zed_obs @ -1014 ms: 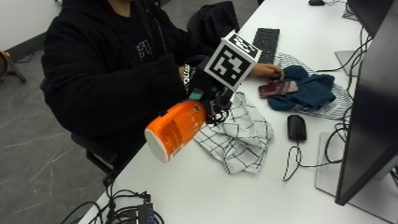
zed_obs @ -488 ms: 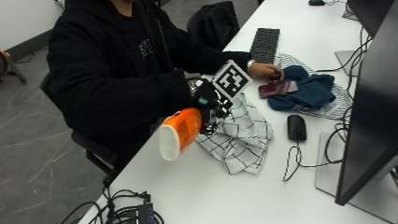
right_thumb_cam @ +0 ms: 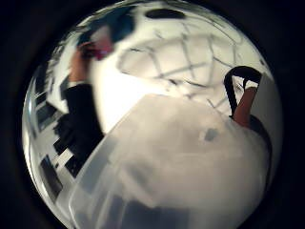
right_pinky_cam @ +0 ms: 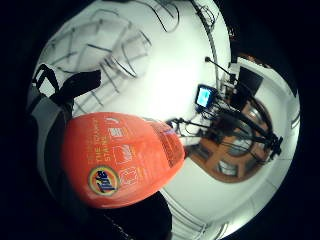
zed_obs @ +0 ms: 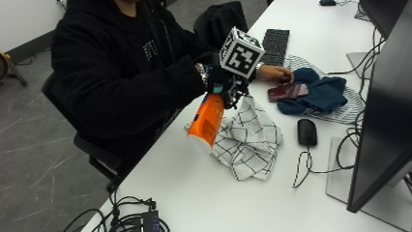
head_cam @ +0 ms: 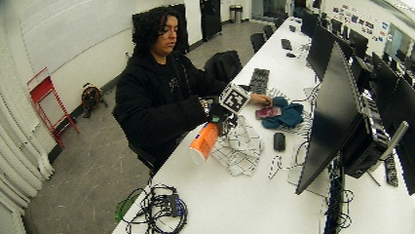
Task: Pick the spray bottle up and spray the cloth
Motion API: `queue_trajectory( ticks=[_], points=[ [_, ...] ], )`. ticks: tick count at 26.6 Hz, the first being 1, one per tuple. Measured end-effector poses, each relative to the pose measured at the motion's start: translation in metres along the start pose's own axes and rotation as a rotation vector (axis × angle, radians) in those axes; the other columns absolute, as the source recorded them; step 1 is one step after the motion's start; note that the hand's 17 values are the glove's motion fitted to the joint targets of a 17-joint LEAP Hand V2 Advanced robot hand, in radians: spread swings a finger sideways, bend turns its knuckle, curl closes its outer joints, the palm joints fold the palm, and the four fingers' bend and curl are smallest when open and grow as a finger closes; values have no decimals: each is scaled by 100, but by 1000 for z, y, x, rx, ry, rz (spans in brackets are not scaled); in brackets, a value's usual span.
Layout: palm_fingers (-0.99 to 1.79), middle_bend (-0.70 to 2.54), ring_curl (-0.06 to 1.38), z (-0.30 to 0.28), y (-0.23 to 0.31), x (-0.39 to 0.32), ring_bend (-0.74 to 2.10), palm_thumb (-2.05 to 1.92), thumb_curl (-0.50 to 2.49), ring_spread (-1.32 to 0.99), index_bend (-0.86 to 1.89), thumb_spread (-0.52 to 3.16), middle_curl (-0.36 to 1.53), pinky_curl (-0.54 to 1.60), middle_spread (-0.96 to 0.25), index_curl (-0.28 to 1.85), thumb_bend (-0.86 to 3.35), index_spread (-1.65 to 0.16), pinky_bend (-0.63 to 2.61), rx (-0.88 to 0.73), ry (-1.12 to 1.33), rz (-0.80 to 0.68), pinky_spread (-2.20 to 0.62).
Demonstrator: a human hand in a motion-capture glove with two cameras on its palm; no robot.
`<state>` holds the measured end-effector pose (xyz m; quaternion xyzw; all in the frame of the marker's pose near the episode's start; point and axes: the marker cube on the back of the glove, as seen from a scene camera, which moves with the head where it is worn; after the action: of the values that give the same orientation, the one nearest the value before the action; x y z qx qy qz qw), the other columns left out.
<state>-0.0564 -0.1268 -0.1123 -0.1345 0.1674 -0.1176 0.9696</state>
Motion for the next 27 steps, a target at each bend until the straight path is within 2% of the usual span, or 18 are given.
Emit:
queue_trajectory(
  ticks=[5, 11, 15, 20, 27],
  points=[
    [136, 60, 44, -42, -6, -38, 56, 90, 74, -25, 28, 46, 50, 37, -18, 54, -3, -27, 39, 245, -315, -152, -31],
    [137, 62, 45, -71, -31, -79, 56, 91, 75, -25, 29, 46, 51, 37, -18, 54, -3, -27, 39, 513, -804, -321, -30],
    [137, 62, 45, -71, -65, -101, 57, 91, 75, -24, 29, 45, 51, 37, -17, 54, -3, -27, 39, 720, -1091, -296, -30],
    [137, 62, 45, -38, -88, -124, 58, 91, 76, -23, 29, 45, 51, 38, -17, 55, -3, -27, 39, 717, -1159, -290, -30],
    [137, 63, 46, -32, -96, -141, 59, 92, 77, -23, 28, 44, 52, 38, -17, 55, -3, -27, 39, 704, -1274, -309, -30]
  ],
)
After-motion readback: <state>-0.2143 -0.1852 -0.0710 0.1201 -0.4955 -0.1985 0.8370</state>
